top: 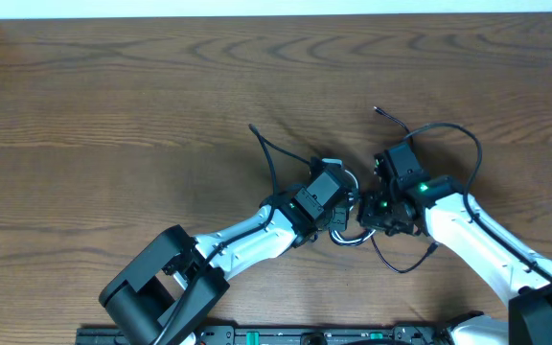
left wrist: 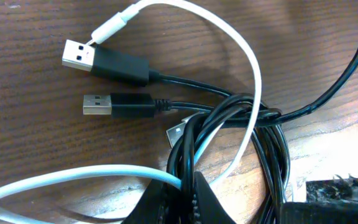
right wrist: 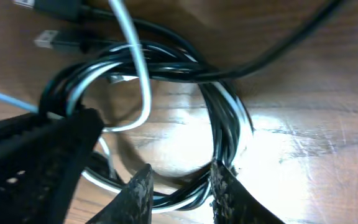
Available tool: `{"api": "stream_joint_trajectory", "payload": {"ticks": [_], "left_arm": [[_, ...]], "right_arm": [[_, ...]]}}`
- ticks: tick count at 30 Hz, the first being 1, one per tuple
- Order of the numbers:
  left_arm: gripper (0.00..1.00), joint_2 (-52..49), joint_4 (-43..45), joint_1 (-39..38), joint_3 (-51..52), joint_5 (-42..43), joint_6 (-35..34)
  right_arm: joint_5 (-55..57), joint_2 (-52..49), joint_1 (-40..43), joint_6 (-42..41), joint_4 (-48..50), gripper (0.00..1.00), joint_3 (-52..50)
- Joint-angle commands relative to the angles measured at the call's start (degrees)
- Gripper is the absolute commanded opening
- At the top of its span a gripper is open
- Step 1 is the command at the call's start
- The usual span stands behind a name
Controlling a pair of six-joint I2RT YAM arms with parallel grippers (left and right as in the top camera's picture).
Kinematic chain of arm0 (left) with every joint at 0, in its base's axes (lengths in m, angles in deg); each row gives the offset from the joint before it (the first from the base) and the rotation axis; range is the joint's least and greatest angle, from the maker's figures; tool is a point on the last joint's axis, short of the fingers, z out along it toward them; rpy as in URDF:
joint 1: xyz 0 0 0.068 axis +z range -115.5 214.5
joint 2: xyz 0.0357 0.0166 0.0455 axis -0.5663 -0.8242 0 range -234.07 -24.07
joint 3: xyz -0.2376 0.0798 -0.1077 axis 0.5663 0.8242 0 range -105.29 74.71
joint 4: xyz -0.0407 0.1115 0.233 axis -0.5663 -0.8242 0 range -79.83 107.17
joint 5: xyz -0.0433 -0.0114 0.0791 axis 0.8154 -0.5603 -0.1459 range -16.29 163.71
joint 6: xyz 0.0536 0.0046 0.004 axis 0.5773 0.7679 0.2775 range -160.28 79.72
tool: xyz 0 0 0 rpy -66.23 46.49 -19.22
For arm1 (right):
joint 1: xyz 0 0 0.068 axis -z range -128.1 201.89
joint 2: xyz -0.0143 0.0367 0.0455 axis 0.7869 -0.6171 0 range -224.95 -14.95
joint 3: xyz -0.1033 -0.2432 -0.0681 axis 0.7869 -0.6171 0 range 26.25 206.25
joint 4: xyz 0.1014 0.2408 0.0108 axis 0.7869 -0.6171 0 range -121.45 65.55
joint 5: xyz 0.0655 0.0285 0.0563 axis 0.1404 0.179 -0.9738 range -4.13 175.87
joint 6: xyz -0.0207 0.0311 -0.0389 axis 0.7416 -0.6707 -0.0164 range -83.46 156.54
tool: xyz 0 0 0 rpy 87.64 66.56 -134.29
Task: Untangle cables
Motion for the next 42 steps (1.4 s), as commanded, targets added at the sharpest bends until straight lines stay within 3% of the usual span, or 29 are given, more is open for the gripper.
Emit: {"api": "stream_joint_trajectory", "payload": {"ticks": [1, 27, 42], "left_arm": [[0.07, -0.3, -0.3, -0.2, -0.1, -0.5, -0.3], [0.07, -0.3, -0.3, -0.2, -0.1, -0.5, -0.3], [0.07, -0.3, -0.3, -0.2, -0.1, -0.8, -0.3]], "right_arm": [[-0.7, -0.2, -0.2, 0.7, -0.5, 0.26, 0.6], [6.7, -6.3, -0.2, 5.7, 12.0, 0.19, -4.6], [8.5, -7.9, -0.3, 14.4, 9.6, 0.23, -5.0]]}}
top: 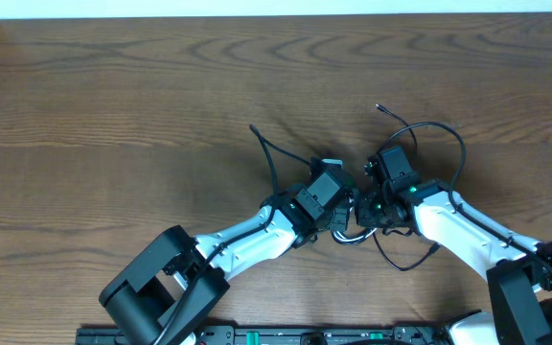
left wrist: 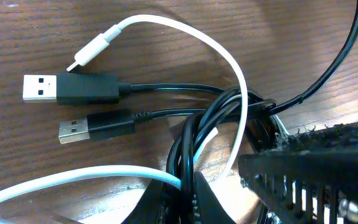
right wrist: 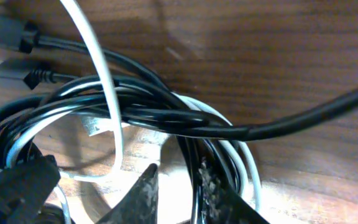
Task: Untangle cables
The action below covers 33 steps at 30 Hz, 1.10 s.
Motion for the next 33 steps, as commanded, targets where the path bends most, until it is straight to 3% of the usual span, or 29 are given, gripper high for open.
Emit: {"api": "stream_joint_trajectory", "payload": {"ticks": [1, 7, 14, 16, 21, 29, 33], "left_arm": [[0.07, -0.3, -0.3, 0.0, -0.1, -0.6, -0.1], [0.07, -0.3, -0.3, 0.7, -0.1, -0.6, -0.2], [0.07, -0.3, -0.1, 0.7, -0.1, -0.5, -2.1], [0.07, -0.3, -0.1, 0.7, -0.1, -0.5, -2.1], [0.07, -0.3, -0.2, 1.1, -0.1, -0.5, -2.6], [0.07, -0.2, -0.5, 4.3, -0.1, 2.2, -5.0], [0.07, -0.2, -0.5, 5.6, -0.1, 2.7, -5.0]], "right_arm": [[6.0, -2.0, -0.3, 3.8, -1.1, 0.23, -2.0], [7.5, -2.0, -2.1, 3.8, 1.4, 0.08, -4.5], [8.1, -2.0, -5.3, 4.7, 1.9, 0.11, -4.6], [9.3, -2.0, -6.6, 4.7, 2.1, 0.01, -4.5], [3.8, -0.8, -6.4, 6.8, 1.6, 0.01, -2.1], [-11.4, 8.8, -1.5, 8.1, -3.3, 0.01, 3.8], [-13.3, 13.5, 0.1, 8.1, -6.8, 0.01, 3.8]]}}
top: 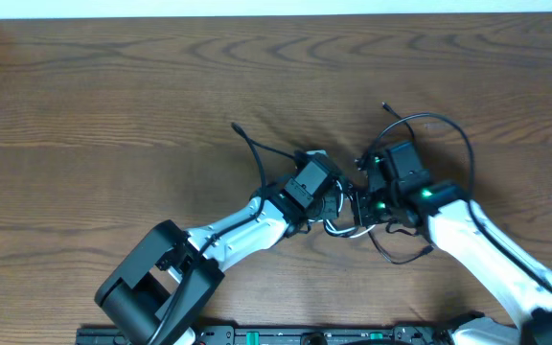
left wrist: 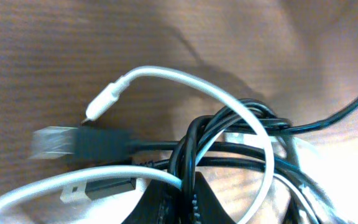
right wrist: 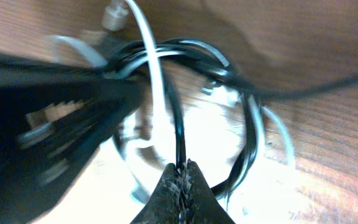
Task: Untangle cables
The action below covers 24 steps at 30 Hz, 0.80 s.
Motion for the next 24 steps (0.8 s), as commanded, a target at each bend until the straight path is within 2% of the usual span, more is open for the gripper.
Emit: {"api": "stream_joint_trajectory", "payload": {"ticks": [1, 5, 14, 16, 18, 20, 24], "left_arm": [[0.07, -0.2, 0.0, 1.2, -0.1, 0.9, -0.7], [0.07, -0.2, 0.0, 2.1, -0.1, 0.9, -0.7], [0.07, -0.2, 0.0, 2.9, -0.1, 0.9, -0.7], [0.07, -0.2, 0.0, 2.9, -0.1, 0.9, -0.7], [0.07, -0.2, 0.0, 2.9, -0.1, 1.8, -0.7], [0.07, -0.2, 0.0, 2.9, -0.1, 2.2, -0.7], [0.07, -0.2, 0.0, 2.9, -0.1, 2.2, -0.7]], "right_arm": [[-5.2, 3.8, 0.8, 0.8, -2.7, 0.01, 1.0], [0.0, 5.7, 1.0, 0.4, -8.7, 0.01, 1.0], [22.2, 5.4, 1.0, -7.6, -19.3, 0.01, 0.8], [22.2, 5.4, 1.0, -7.7, -18.8, 0.01, 0.6], [18.3, 5.3, 1.0, -4.9, -16.1, 0.18, 0.6], [12.5, 5.3, 1.0, -1.2, -12.1, 0.28, 0.6], [9.9, 3.6, 0.9, -1.0, -5.4, 0.30, 0.6]]}}
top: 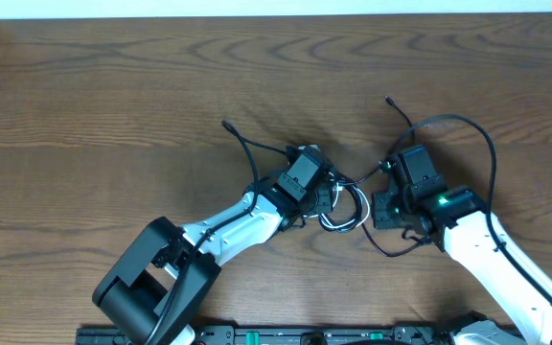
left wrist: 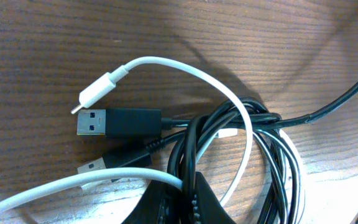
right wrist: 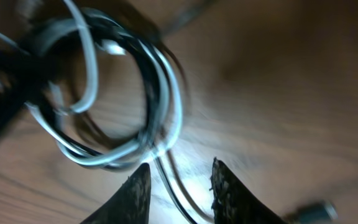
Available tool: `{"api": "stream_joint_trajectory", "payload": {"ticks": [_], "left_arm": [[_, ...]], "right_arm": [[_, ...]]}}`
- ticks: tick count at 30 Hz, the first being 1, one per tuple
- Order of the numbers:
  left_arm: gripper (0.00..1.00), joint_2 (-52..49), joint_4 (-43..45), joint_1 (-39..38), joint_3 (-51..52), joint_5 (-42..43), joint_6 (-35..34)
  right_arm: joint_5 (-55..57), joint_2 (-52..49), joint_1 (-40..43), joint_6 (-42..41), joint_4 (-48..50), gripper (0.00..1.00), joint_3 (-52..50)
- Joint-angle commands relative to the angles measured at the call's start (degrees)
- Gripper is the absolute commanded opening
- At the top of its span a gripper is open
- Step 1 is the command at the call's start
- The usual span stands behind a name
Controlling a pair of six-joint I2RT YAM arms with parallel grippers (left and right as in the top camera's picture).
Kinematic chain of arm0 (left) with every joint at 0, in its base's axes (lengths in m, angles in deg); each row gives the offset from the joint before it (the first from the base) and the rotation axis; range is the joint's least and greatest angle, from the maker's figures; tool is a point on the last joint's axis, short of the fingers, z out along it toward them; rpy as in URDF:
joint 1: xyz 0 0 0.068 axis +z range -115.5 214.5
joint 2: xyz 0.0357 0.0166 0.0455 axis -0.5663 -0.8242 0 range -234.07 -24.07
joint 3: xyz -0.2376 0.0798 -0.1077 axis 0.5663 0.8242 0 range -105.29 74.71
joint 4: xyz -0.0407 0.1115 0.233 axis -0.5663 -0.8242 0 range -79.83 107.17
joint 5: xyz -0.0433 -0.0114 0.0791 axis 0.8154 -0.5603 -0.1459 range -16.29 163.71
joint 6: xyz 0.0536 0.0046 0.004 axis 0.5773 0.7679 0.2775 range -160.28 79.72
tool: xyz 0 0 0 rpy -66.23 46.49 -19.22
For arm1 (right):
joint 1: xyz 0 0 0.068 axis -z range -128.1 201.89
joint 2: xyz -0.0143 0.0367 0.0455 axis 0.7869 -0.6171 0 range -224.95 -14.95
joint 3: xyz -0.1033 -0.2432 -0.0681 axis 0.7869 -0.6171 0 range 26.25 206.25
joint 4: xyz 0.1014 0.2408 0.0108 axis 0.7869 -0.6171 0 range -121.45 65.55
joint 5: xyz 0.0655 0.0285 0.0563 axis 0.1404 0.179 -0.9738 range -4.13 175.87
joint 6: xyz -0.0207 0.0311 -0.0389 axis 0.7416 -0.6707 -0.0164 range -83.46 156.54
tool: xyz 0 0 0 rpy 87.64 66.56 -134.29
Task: Untangle cables
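Note:
A tangle of black and white cables (top: 345,206) lies mid-table, coiled into a loop (left wrist: 272,162). My left gripper (left wrist: 182,186) is shut on black strands and a white strand at the coil's left side. Beyond it lie a white plug (left wrist: 95,94) and two black USB plugs (left wrist: 120,121). In the blurred right wrist view my right gripper (right wrist: 179,180) is open, to the right of the coil (right wrist: 135,87). A thin black strand (right wrist: 173,186) on the table runs between its fingers. Overhead, the right gripper (top: 379,207) sits just right of the tangle.
One long black cable arcs from the tangle round the right arm (top: 487,153) to a free end (top: 388,100). Another black lead ends at the upper left (top: 225,125). The bare wooden table (top: 113,96) stretches left and back.
My right gripper was shut on a black strand of the coil; now it is open and lies further right, off the coil. The left gripper and tangle lie slightly further left and back.
At first my left gripper held the tangle and my right stood open around the coil's right side. Then the right jaws were narrower on those strands, then shut on a black strand. Now the right gripper is open beside the coil, the left still holding.

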Motion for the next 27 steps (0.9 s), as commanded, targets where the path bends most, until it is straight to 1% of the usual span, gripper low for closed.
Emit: {"api": "stream_joint_trajectory", "payload": {"ticks": [1, 6, 9, 12, 14, 19, 24, 27], "left_arm": [[0.07, -0.2, 0.0, 0.3, -0.1, 0.6, -0.5], [0.07, -0.2, 0.0, 0.3, -0.1, 0.5, -0.5], [0.07, -0.2, 0.0, 0.3, -0.1, 0.5, -0.5], [0.07, -0.2, 0.0, 0.3, -0.1, 0.5, -0.5], [0.07, -0.2, 0.0, 0.3, -0.1, 0.5, -0.5], [0.07, -0.2, 0.0, 0.3, -0.1, 0.5, -0.5], [0.07, -0.2, 0.0, 0.3, -0.1, -0.1, -0.5], [0.07, -0.2, -0.5, 0.3, -0.1, -1.9, -0.5]], "right_arm": [[-3.1, -2.2, -0.2, 2.3, 3.0, 0.31, 0.3], [-1.7, -7.9, -2.3, 3.7, 7.9, 0.33, 0.3], [0.5, -12.4, -4.0, 3.7, 10.9, 0.37, 0.3], [2.8, -16.1, -5.2, 3.7, 12.8, 0.38, 0.3], [6.4, -17.6, -5.7, 3.5, 12.7, 0.35, 0.3], [14.4, -17.7, -5.7, 0.6, 9.4, 0.34, 0.3], [15.7, -17.7, -5.6, 0.5, 6.7, 0.36, 0.3], [16.3, -17.7, -5.6, 0.5, 5.9, 0.38, 0.5]]}}
